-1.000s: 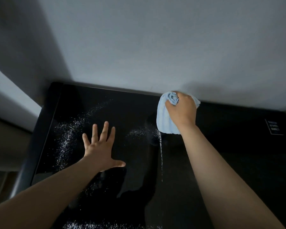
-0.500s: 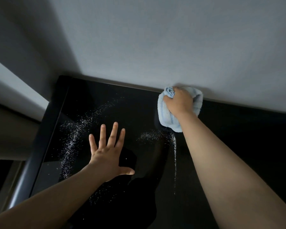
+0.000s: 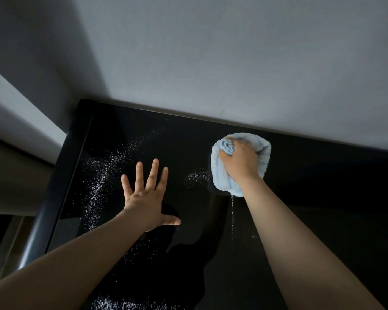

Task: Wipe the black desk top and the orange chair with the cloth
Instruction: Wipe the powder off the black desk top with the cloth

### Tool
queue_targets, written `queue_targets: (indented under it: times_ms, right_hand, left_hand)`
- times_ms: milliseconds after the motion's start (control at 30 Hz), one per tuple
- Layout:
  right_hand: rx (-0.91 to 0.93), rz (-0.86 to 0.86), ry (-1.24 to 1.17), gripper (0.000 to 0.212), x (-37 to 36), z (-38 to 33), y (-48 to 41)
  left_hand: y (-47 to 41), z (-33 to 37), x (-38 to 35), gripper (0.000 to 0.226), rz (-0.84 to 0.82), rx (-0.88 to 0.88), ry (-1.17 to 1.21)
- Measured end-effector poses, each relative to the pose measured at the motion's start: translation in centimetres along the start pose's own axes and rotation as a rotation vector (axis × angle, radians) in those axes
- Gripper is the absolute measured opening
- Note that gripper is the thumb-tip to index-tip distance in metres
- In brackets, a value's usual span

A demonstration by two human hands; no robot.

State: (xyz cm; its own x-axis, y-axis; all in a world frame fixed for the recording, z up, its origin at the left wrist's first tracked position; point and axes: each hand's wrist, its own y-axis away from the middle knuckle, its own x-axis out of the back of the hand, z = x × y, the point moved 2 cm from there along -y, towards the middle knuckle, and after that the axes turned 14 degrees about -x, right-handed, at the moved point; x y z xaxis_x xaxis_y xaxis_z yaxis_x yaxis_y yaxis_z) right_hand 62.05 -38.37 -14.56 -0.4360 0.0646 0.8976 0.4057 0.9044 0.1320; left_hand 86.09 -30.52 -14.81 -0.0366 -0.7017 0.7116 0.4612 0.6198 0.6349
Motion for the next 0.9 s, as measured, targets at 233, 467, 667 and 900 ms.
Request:
queue_targets:
  times_ms: [233,467,667,900]
  right_hand:
    - [-0.011,0.027,0.047,0.01,-0.2,1.1,2.6]
    - [-0.025,0.044,0.086,0.014,-0.4,2.1,4.6]
    - [-0.047,0.033,0.041,0.017,-0.3,2.8,6.8]
    - [-0.015,0.063,-0.028,0.022,-0.4,4.1,10.3]
  left_hand:
    - [0.0,-0.1,0.0,0.137,0.004,-0.001,-0.014]
    - [-0.2,-0.2,-0.2,0.137,0.014,-0.005,-0.021]
    - [-0.2,-0.3,-0.3,0.137,0.028,-0.009,-0.025]
    - [0.0,-0.1,0.1,0.139,0.011,-0.001,-0.059]
